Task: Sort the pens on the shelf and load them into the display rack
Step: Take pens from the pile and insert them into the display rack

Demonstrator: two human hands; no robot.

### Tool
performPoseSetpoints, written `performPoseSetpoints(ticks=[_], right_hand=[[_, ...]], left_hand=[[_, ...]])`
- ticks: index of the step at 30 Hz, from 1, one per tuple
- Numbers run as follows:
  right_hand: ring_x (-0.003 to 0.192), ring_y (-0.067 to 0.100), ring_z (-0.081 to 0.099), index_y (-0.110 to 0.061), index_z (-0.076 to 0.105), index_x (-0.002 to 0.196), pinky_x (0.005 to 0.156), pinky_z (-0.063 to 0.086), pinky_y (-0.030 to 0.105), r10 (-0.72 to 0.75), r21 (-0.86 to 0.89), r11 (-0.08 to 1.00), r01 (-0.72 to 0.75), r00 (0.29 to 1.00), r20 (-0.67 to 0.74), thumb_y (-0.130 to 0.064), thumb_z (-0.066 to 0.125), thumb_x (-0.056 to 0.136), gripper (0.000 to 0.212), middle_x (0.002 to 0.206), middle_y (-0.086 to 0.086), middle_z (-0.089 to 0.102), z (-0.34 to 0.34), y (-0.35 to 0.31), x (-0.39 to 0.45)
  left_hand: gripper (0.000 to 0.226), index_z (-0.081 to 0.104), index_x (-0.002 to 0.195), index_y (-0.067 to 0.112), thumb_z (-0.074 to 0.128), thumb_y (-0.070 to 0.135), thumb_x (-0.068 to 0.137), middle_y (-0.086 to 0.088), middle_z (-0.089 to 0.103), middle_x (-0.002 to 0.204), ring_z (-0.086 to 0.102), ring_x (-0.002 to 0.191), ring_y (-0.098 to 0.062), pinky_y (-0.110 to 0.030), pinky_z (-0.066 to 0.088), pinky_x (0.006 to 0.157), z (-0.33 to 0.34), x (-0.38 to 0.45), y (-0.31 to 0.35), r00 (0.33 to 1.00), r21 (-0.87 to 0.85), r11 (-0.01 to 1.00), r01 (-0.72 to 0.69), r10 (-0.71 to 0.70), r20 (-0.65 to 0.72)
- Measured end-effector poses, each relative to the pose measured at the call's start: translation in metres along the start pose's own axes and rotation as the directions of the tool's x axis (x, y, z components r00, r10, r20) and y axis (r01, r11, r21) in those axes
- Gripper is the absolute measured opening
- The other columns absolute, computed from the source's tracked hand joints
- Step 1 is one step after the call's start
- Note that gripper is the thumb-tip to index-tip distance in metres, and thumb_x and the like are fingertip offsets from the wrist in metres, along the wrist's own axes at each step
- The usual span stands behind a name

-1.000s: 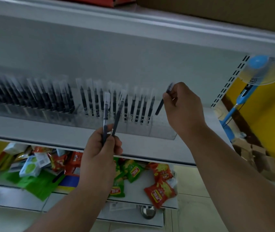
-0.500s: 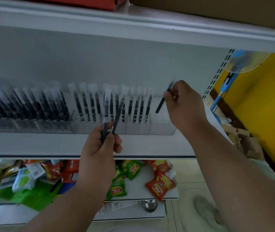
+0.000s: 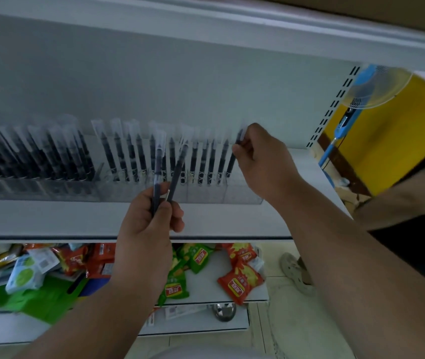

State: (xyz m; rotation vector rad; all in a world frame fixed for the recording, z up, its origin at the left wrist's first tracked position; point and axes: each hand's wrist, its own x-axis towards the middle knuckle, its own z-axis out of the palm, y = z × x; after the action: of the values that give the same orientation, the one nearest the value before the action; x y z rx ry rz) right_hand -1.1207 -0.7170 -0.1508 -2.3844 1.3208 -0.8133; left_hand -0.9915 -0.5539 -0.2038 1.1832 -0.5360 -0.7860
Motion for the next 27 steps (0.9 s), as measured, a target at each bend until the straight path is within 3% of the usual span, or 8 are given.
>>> performPoseSetpoints(ticks=[3,9,11,14,17,20,23,27], right_hand=[[0.065,0.001,0.050,-0.019,0.050,0.088,0.052,0.034,0.020,0.077,-0.002,0.997,-0.077,0.995,0.060,-0.030,0.056,0.097,0.015,0.074,-0.010,0.055,0.014,0.006,-0.003],[0.077,0.008,0.051,-0.022,0.056,0.093,0.056,0.030,0.014,0.149,-0.026,0.989,-0.149,0.989,0.002,-0.042,0.063,0.092,0.021,0.088,-0.010,0.056,0.015,0.010,-0.008],[0.075,0.004,0.052,-0.025,0.055,0.096,0.057,0.034,0.015,0.161,0.056,0.986,-0.158,0.986,-0.049,-0.047,0.064,0.089,0.025,0.087,-0.013,0.057,0.011,0.005,-0.015],[0.064,-0.001,0.054,-0.027,0.058,0.086,0.054,0.036,0.011,0.120,0.211,0.972,-0.103,0.990,-0.068,-0.044,0.061,0.092,0.019,0.074,-0.014,0.058,0.000,-0.014,-0.027],[0.057,0.003,0.053,-0.016,0.063,0.084,0.054,0.044,0.018,0.134,0.413,0.894,-0.171,0.984,0.116,-0.040,0.061,0.093,0.026,0.073,-0.002,0.065,-0.008,-0.031,-0.033],[0.053,0.015,0.052,-0.005,0.062,0.080,0.050,0.037,0.027,0.167,0.614,0.746,-0.258,0.965,0.202,-0.026,0.062,0.095,0.026,0.066,0.013,0.061,-0.010,-0.031,-0.034],[0.058,0.021,0.057,-0.012,0.063,0.077,0.051,0.038,0.030,0.266,0.717,0.648,-0.255,0.959,0.100,-0.019,0.061,0.095,0.019,0.070,0.011,0.067,-0.017,-0.018,-0.030],[0.062,0.007,0.066,-0.014,0.064,0.085,0.061,0.052,0.037,0.306,0.520,0.833,-0.191,0.941,-0.146,-0.024,0.058,0.097,0.016,0.071,0.000,0.070,-0.028,0.001,-0.018]], left_hand=[[0.029,0.062,0.109,0.019,0.040,0.001,0.103,-0.001,0.059,0.070,0.051,0.066,-0.017,-0.039,0.041,0.075,0.000,0.000,-0.001,1.000,-0.001,1.000,-0.004,0.004,-0.003],[0.030,0.063,0.110,0.019,0.040,0.002,0.103,-0.001,0.058,0.071,0.050,0.067,-0.018,-0.040,0.040,0.076,-0.001,-0.001,-0.001,1.000,-0.006,1.000,0.004,-0.004,0.004],[0.030,0.063,0.108,0.020,0.040,0.002,0.103,-0.001,0.059,0.071,0.050,0.067,-0.018,-0.040,0.040,0.075,0.001,-0.001,-0.001,1.000,0.002,1.000,-0.001,0.001,0.018],[0.028,0.062,0.106,0.015,0.040,-0.001,0.102,-0.001,0.059,0.069,0.050,0.065,-0.017,-0.036,0.042,0.071,0.008,0.000,-0.002,0.999,-0.001,1.000,0.002,-0.002,0.053],[0.029,0.063,0.107,0.015,0.041,-0.003,0.101,-0.002,0.059,0.070,0.050,0.065,-0.017,-0.032,0.042,0.068,0.019,-0.002,-0.005,0.988,0.031,0.999,0.016,-0.021,0.150],[0.031,0.063,0.107,0.017,0.041,-0.003,0.101,-0.002,0.062,0.072,0.050,0.066,-0.020,-0.031,0.044,0.067,0.030,-0.008,-0.005,0.971,0.073,0.997,0.027,-0.044,0.234],[0.030,0.064,0.108,0.020,0.042,0.001,0.101,-0.001,0.064,0.072,0.051,0.066,-0.020,-0.031,0.045,0.067,0.031,-0.008,-0.007,0.983,0.091,0.996,0.024,-0.041,0.181],[0.028,0.063,0.108,0.023,0.042,0.005,0.102,0.000,0.060,0.070,0.050,0.065,-0.018,-0.031,0.042,0.066,0.025,-0.004,-0.010,0.994,0.093,0.996,0.010,-0.020,0.107]])
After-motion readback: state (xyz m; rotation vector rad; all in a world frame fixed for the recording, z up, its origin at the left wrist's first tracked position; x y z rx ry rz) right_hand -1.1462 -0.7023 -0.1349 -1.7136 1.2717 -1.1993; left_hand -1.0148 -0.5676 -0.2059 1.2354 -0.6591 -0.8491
